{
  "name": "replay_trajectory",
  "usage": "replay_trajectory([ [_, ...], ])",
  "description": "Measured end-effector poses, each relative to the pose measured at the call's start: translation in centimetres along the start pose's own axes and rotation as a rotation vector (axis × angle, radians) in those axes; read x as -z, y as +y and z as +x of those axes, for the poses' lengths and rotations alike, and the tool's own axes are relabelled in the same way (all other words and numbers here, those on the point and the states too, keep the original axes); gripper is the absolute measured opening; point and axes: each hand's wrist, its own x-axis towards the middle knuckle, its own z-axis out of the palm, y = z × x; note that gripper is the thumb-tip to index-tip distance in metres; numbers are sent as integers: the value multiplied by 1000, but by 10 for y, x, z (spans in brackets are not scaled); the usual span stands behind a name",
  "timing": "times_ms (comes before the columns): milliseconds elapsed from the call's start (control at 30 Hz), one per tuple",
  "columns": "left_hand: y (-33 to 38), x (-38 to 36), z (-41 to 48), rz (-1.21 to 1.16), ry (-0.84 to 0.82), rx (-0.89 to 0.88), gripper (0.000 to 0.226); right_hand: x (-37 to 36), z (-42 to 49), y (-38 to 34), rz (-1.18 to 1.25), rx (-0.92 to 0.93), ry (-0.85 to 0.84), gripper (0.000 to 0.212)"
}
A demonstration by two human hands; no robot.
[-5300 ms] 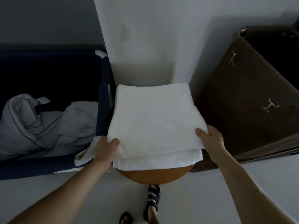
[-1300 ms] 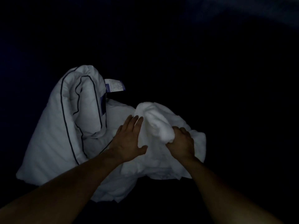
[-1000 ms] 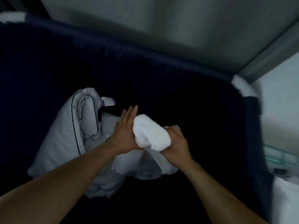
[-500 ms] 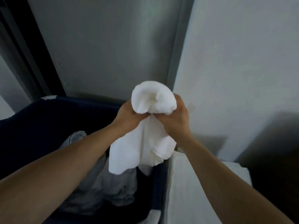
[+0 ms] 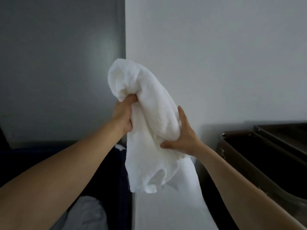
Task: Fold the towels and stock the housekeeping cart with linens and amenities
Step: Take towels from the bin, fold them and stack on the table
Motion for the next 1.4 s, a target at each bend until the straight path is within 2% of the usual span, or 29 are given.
replay_trajectory([
  [100, -26, -9, 4, -54, -29, 117, 48, 9, -15, 18, -123, 2, 152, 121],
  [233, -99, -7, -5, -61, -39, 340, 47, 7, -42, 59, -167, -49, 327, 68],
  [300, -143, -5, -19, -80, -58, 465, 42, 2, -58, 80, -121, -112, 393, 55],
  [367, -185, -2, -34, -60, -131, 563, 38, -2, -70, 100, -68, -189, 425, 50],
  [433, -216, 3, -50, 143, -194, 686, 40, -8, -79, 121, -61, -265, 340, 49],
  [533, -238, 10, -63, 763, -315, 819, 53, -12, -89, 153, -149, -350, 121, 45],
  [600, -240, 2, -62, 1069, -373, 664, 60, -8, -90, 170, -197, -368, 11, 37],
  [667, -240, -12, -56, 1345, -385, 266, 95, 1, -83, 176, -216, -356, -53, 28],
  [700, -238, -22, -56, 1426, -442, 78, 114, 5, -76, 175, -208, -341, -58, 25],
  [767, -232, -44, -60, 1516, -650, -130, 129, 16, -59, 163, -196, -275, -43, 23],
  [800, -231, -54, -64, 1520, -704, -156, 127, 21, -52, 154, -192, -227, -36, 21],
  [833, -228, -63, -66, 1475, -677, -162, 117, 26, -46, 145, -183, -181, -33, 20],
  [933, -204, -79, -56, 1246, -426, -220, 45, 45, -39, 125, -128, -94, -19, 18],
  [967, -192, -82, -51, 1204, -401, -232, 26, 52, -38, 122, -105, -95, 0, 18],
  [1000, -178, -85, -46, 1142, -370, -234, 17, 59, -38, 120, -82, -105, 23, 16],
  [1100, -135, -98, -35, 947, -230, -251, 21, 70, -36, 115, -20, -131, 27, 21],
  [1167, -114, -105, -33, 827, -213, -239, 19, 73, -36, 108, 33, -131, 16, 24],
  [1300, -108, -92, -30, 742, -310, -127, 19, 86, -31, 96, 277, -167, 244, 22],
  [1400, -126, -67, -30, 815, -405, -24, 16, 89, -26, 92, 363, -194, 293, 18],
])
